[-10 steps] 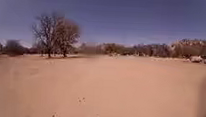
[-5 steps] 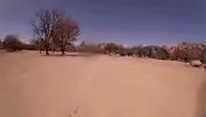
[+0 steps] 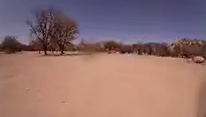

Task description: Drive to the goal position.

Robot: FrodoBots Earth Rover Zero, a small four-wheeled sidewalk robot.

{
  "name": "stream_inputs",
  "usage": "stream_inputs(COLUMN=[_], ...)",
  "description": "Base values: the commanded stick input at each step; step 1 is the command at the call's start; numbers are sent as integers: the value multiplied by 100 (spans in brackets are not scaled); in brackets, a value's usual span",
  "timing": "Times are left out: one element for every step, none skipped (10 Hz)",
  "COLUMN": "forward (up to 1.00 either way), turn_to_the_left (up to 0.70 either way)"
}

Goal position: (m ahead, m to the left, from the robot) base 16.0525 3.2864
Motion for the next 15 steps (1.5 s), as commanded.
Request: stream_inputs(forward=[100,100,100,100,100,100,100,100,100,100,100,100,100,100,100], turn_to_the_left=[0,0,0,0,0,0,0,0,0,0,0,0,0,27,27])
